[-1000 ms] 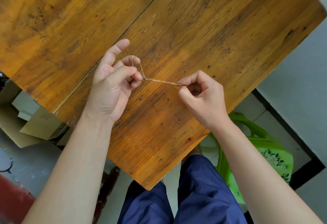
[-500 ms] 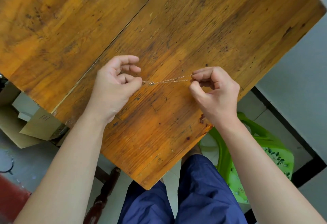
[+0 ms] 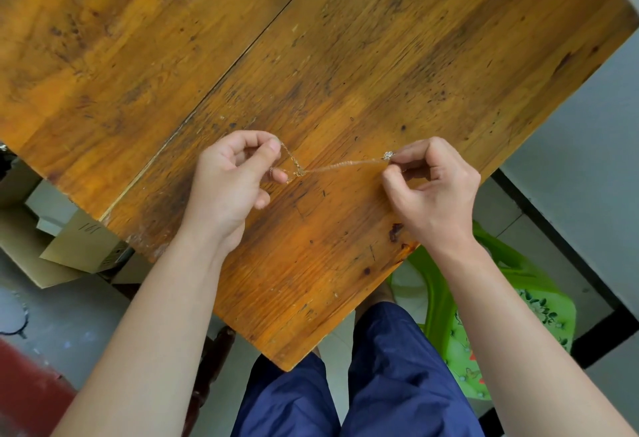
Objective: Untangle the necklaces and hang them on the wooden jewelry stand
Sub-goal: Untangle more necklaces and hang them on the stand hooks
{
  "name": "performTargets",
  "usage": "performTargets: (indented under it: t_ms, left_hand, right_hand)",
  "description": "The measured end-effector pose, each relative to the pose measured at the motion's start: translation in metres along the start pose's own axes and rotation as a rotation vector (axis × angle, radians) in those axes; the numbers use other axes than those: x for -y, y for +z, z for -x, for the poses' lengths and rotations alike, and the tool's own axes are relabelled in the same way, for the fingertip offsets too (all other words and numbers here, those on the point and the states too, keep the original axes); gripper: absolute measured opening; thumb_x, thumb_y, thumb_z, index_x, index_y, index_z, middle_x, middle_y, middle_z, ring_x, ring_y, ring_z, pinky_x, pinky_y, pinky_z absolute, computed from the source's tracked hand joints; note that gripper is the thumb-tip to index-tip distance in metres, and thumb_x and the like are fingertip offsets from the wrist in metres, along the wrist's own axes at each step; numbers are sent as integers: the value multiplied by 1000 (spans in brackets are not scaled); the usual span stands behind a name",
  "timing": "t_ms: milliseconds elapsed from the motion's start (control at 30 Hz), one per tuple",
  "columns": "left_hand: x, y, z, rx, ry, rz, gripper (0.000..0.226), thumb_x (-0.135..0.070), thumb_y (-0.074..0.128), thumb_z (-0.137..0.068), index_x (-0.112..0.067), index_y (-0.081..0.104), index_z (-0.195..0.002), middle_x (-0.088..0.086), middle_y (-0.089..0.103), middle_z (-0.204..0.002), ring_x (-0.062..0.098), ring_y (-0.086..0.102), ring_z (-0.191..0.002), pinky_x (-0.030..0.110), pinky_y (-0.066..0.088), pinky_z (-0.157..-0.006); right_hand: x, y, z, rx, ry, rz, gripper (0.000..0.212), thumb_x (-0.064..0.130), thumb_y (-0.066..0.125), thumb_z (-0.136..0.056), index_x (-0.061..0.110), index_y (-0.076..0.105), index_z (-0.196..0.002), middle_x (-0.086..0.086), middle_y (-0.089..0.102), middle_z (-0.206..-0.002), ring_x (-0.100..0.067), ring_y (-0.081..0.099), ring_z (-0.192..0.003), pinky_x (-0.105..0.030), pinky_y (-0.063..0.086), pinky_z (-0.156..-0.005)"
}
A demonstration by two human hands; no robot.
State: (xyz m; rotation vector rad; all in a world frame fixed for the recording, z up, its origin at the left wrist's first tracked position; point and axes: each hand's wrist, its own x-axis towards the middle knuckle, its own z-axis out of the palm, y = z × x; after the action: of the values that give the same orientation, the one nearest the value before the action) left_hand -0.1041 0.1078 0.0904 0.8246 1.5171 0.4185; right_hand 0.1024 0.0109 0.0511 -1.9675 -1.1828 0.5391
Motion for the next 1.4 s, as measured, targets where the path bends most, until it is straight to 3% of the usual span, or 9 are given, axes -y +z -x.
performTargets:
  t_ms: [233,367,467,567,733,933,1100,1300,1400]
  left_hand:
    - [-1,-3,0,108,-84,194,6,-15,52,-100,-17,57,-97,-2,63,-80,12,66,-75,21,35,-44]
    - [2,0,-3,125,-76,329,12,-13,49,-102,-18,55,-92,-3,59,-75,15,67,-86,27,45,-60]
    - [6,4,-5,82,-109,448,14,-13,50,-100,-18,56,-89,-3,61,-76,16,66,-91,31,49,-75]
    - [7,6,-6,20,-107,544,16,-12,50,-100,-18,57,-86,-4,61,-76,14,63,-85,29,49,-74]
    - [3,5,-6,-20,-35,503,15,-12,48,-101,-18,54,-89,-3,57,-73,11,53,-67,24,37,-57]
    - [-3,-4,-9,-3,9,349,9,-20,48,-103,-20,53,-95,-5,62,-82,7,29,-49,21,25,-47]
    - [-7,-3,-2,133,25,326,7,-22,51,-102,-22,54,-96,-6,48,-78,4,25,-47,18,21,-41]
    - [-14,-6,3,190,49,349,9,-25,50,-101,-25,55,-94,-6,47,-78,3,24,-44,18,17,-39]
    - [-19,-9,5,227,75,350,11,-24,46,-103,-25,54,-96,-5,52,-80,4,23,-44,17,17,-38]
  right_hand:
    - [-1,-1,-3,81,203,-58,3,8,62,-75,10,60,-74,-5,67,-80,-14,62,-71,-28,52,-63]
    - [15,0,-11,176,786,-992,18,2,45,-75,18,51,-67,-2,67,-80,-18,67,-74,-25,52,-60]
    - [23,1,-12,116,926,-1328,19,0,42,-74,17,43,-66,-1,59,-69,-19,65,-70,-21,48,-57]
    - [23,6,-10,137,912,-1220,23,-4,42,-78,16,41,-67,-1,56,-66,-20,64,-71,-22,50,-59]
    - [12,7,-7,284,654,-640,14,4,52,-81,15,50,-73,0,62,-64,-17,68,-71,-27,52,-66]
    - [8,-2,-9,538,627,-600,18,8,52,-88,17,67,-92,5,59,-68,-11,58,-66,-21,47,-62]
    - [13,14,-2,538,215,-168,18,23,68,-93,22,72,-110,5,61,-86,-6,55,-74,-24,48,-72]
    - [39,57,5,695,-128,91,62,42,64,-93,25,42,-148,2,47,-129,-8,58,-89,-35,56,-73]
    - [50,71,3,714,-166,32,56,42,60,-96,28,43,-148,1,48,-131,-12,57,-100,-35,55,-72]
